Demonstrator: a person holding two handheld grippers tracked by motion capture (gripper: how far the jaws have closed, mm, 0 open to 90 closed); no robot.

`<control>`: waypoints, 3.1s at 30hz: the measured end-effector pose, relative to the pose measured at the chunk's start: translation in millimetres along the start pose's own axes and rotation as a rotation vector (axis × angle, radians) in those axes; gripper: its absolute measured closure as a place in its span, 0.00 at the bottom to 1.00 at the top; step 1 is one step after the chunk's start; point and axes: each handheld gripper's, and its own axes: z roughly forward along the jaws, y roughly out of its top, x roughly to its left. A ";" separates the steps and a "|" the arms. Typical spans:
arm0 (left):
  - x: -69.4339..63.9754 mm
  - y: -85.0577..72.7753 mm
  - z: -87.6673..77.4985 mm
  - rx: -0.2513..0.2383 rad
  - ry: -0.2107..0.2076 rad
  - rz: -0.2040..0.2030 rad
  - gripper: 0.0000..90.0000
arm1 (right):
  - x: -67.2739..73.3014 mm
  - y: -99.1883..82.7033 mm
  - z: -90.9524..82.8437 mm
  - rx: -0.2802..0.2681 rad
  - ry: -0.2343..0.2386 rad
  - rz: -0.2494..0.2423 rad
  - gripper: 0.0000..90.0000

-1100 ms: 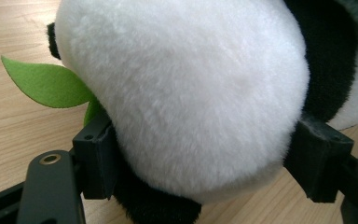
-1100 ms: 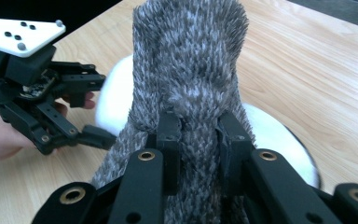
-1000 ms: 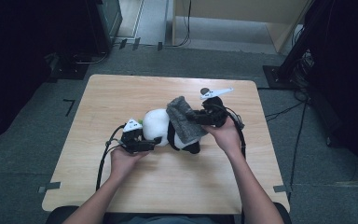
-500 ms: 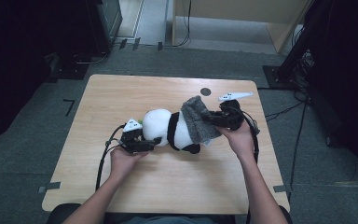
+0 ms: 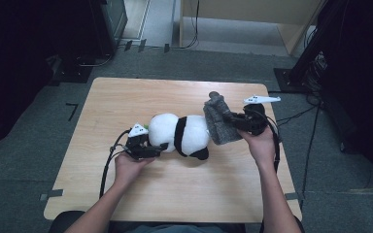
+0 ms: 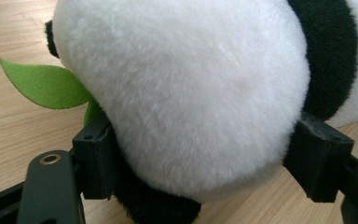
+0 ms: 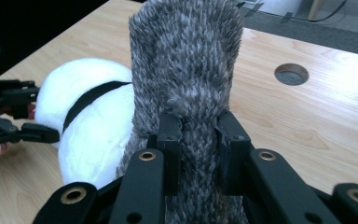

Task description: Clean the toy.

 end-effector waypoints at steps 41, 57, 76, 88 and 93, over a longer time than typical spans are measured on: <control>0.6 0.1 -0.3 0.006 0.001 0.006 0.29 | -10.8 -68.1 85.3 0.234 -0.049 0.111 0.85; 0.3 0.2 -0.3 0.007 0.002 0.006 0.29 | -22.5 -40.8 28.4 0.051 -0.057 0.161 0.85; -0.2 0.3 0.1 0.005 0.002 0.005 0.29 | 18.1 -31.0 46.1 0.070 0.035 0.082 0.85; 0.8 0.7 0.1 0.006 0.000 -0.004 0.29 | 5.7 -50.1 62.6 0.127 0.014 0.124 0.85; 1.0 0.6 0.1 0.006 -0.001 -0.005 0.29 | 0.7 -56.7 71.7 0.167 0.019 0.149 0.85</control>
